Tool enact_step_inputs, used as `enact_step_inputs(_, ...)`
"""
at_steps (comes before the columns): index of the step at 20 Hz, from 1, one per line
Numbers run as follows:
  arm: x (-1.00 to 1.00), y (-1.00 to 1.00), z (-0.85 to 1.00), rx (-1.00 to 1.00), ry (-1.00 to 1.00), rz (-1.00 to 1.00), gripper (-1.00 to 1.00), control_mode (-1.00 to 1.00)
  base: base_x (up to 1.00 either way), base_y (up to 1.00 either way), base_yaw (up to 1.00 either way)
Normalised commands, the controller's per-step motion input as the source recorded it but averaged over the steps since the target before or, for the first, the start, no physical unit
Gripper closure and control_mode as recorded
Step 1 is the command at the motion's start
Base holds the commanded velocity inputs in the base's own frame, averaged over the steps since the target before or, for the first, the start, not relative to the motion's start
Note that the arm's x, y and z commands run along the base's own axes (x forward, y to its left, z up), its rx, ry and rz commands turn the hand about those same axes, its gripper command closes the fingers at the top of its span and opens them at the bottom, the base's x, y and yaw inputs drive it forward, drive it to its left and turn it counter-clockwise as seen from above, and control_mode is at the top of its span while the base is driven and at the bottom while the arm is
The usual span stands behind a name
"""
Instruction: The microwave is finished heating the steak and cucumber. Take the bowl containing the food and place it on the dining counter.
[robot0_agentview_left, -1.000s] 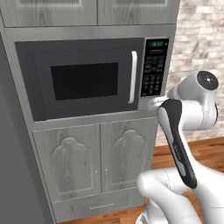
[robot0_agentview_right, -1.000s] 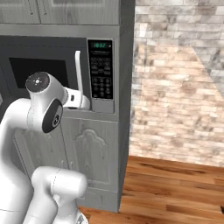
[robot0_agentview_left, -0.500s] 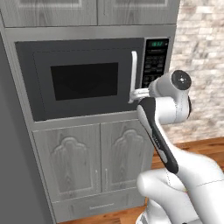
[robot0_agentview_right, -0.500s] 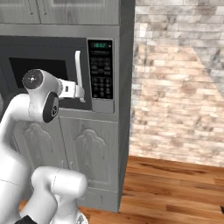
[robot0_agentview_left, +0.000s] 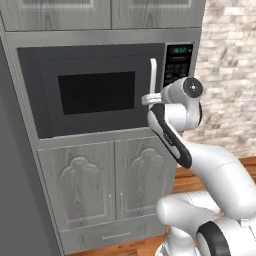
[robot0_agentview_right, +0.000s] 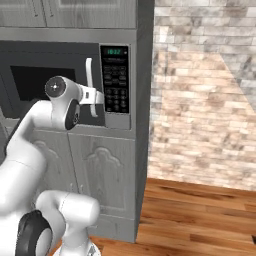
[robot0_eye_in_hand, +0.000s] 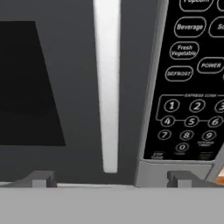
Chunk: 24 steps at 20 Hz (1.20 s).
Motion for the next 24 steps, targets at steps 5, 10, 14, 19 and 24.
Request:
enact_step_inputs(5,0.71,0.0,0.0,0.02,-0.01,0.0,-1.0,-1.0,0.0,0.0,0.0)
enact_step_inputs(10,0.8,0.0,-0.07,0.0,-0.01,0.0,-1.0,-1.0,0.0,0.0,0.0)
enact_step_inputs(14,0.73,0.0,-0.16,0.0,0.0,0.0,-1.0,-1.0,0.0,0.0,0.0)
enact_step_inputs(19,0.54,0.0,-0.12,0.0,0.0,0.0,-1.0,-1.0,0.0,0.0,0.0)
enact_step_inputs(24,0.42,0.0,-0.08,0.0,-0.01,0.0,1.0,-1.0,0.0,0.0,0.0)
